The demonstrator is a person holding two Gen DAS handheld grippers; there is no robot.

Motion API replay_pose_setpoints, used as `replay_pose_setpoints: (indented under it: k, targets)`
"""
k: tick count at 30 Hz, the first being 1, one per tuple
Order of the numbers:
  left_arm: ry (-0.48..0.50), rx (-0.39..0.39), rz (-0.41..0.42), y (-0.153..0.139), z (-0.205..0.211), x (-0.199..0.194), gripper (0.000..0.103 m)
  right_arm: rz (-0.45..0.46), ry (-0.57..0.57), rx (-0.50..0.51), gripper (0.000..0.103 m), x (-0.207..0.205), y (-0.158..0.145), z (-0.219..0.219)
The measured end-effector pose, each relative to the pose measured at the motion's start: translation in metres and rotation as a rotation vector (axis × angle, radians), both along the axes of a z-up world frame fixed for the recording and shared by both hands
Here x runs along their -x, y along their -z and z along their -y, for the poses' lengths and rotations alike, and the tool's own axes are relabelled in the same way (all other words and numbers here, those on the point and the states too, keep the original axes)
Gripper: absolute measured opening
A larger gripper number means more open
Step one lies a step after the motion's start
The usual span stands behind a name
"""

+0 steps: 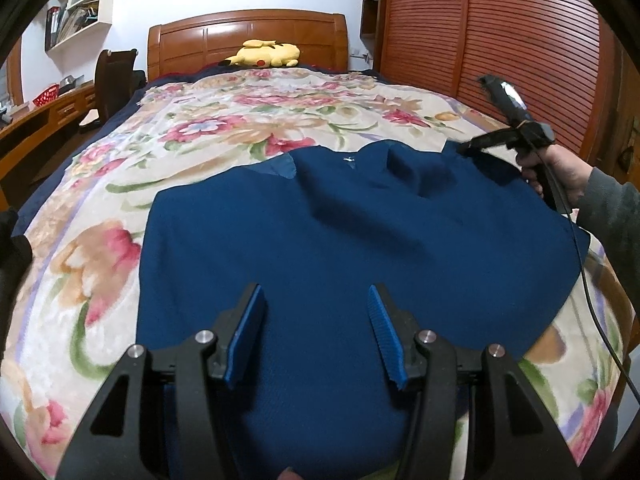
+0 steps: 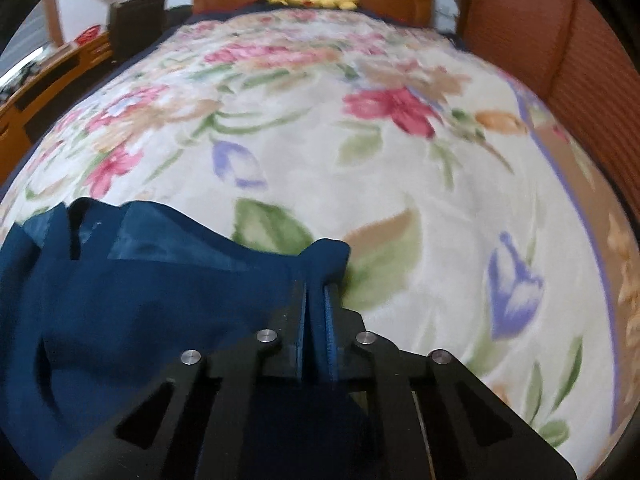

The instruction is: Fold large clothes

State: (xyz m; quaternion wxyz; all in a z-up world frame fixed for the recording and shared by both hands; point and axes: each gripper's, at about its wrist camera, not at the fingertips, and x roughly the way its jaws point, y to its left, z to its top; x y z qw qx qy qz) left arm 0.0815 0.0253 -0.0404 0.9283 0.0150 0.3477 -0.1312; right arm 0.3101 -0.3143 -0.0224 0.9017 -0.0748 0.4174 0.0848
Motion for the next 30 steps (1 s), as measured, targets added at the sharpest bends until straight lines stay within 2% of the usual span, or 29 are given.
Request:
replay_pose_setpoints:
  k: [2, 5, 8, 10, 14, 16, 17, 19, 21, 24, 30]
  targets:
    - [-0.002, -0.003, -0.001, 0.001, 0.0, -0.001, 0.053, 0.069, -0.015, -0.026, 0.003, 0.007, -0.012, 0.003]
    - [-0.004, -0.003, -0.002, 0.002, -0.001, -0.001, 0.053, 0.119, -0.001, -0.002, 0.002, 0.01, -0.023, 0.009]
    - [-0.008, 0.0, -0.002, 0.002, -0.003, -0.001, 0.053, 0.129, 0.081, 0.047, 0.002, 0.007, -0.025, 0.021]
    - [-0.012, 0.001, -0.004, 0.003, -0.005, -0.001, 0.053, 0.097, 0.148, 0.085, 0.002, 0.003, -0.019, 0.027]
    - [-0.017, 0.007, 0.005, 0.0, -0.008, 0.0, 0.053, 0.097, 0.181, 0.144, 0.002, 0.005, -0.02, 0.021]
    - [-0.022, 0.001, 0.018, -0.003, -0.011, 0.002, 0.053, 0.129, 0.186, 0.19, 0.01, 0.01, -0.029, 0.01]
    - [-0.025, -0.004, 0.025, -0.005, -0.013, 0.003, 0.053, 0.135, 0.167, 0.182, 0.013, 0.012, -0.034, 0.005]
    - [-0.038, -0.009, 0.042, -0.009, -0.02, 0.005, 0.053, 0.147, 0.113, 0.156, 0.034, 0.017, -0.043, -0.01]
    - [-0.056, -0.007, 0.053, -0.013, -0.029, 0.005, 0.053, 0.174, 0.05, 0.132, 0.041, 0.024, -0.052, -0.033]
    - [-0.083, -0.008, 0.067, -0.017, -0.042, 0.007, 0.053, 0.166, -0.053, 0.068, 0.042, 0.032, -0.057, -0.075]
    - [-0.127, -0.004, 0.081, -0.022, -0.065, 0.012, 0.053, 0.103, -0.238, -0.016, 0.042, 0.042, -0.042, -0.168]
